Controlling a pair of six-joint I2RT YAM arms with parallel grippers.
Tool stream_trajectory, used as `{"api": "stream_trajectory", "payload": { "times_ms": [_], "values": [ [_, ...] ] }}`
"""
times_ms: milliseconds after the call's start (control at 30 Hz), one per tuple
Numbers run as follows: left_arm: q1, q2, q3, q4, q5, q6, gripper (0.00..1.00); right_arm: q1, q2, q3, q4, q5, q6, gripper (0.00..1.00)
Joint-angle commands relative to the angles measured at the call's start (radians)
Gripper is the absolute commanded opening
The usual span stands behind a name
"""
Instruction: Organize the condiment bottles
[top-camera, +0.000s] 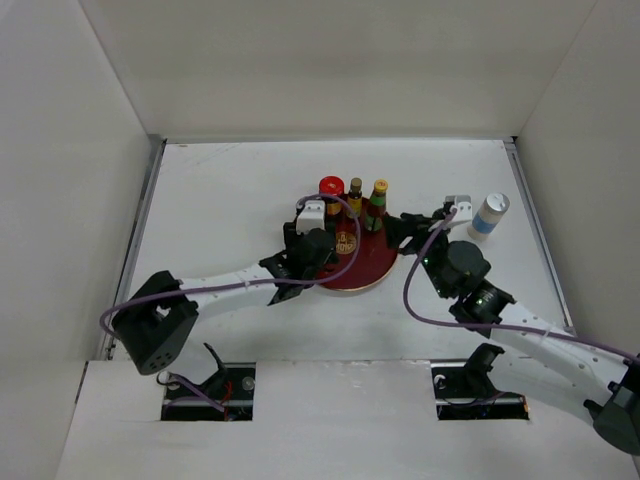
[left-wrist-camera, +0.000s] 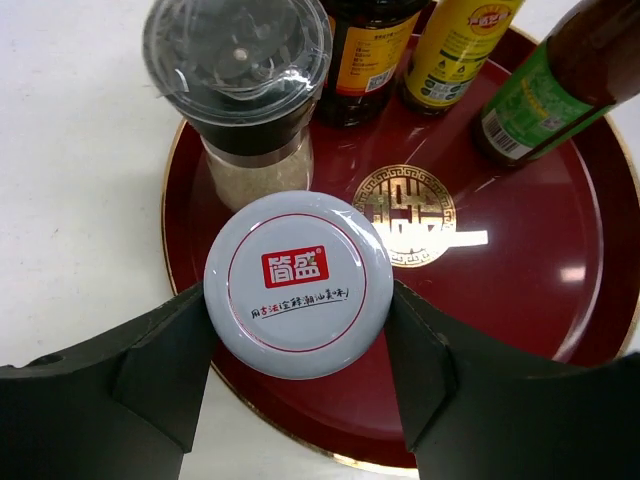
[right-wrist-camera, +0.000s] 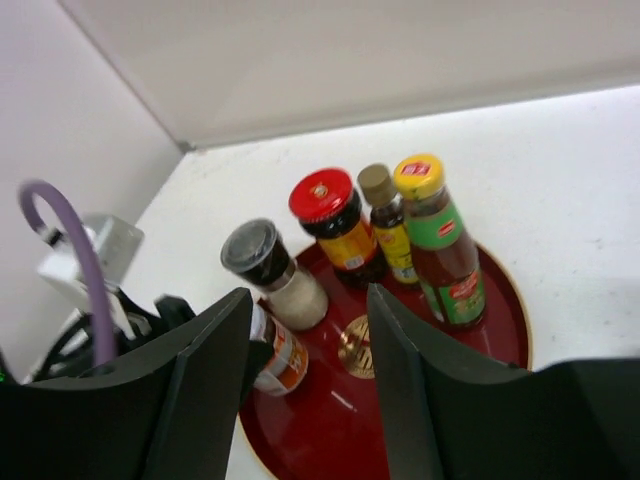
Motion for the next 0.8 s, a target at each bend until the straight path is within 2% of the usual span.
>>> {"api": "stream_trajectory", "payload": {
  "times_ms": [0, 133, 300, 367, 567, 767],
  "values": [
    [0.012, 0.025, 0.071, 0.182, -0.016, 0.028, 0.36, -0.03, -0.035, -0.018, 0.013, 0.03, 0.015, 0.61],
    [0.01, 0.099, 0.068, 0.219, -0.017, 0.051, 0.38, -0.076, -0.043, -0.021, -0.027, 0.047, 0.044, 0.83],
    [-0.003, 0.124, 0.056, 0.233, -0.045, 0.088, 0.43, -0.152, -0.032, 0.004, -0.14, 0.092, 0.067, 0.96],
    [-0.011, 0.118, 0.045, 0.234, -0.06, 0.094, 0.5, -0.178, -0.035, 0.004, -0.179, 0.129, 0.078, 0.99],
    [-0.037, 0.052, -0.002, 0.265, -0.072, 0.095, 0.84, -0.288, 0.021, 0.043, -0.272, 0.176, 0.09, 1.0],
    [-0.065, -0.124, -0.1, 0.346, -0.06, 0.101, 0.93, -0.343, 0.165, 0.091, -0.288, 0.183, 0.088, 1.0]
  ]
}}
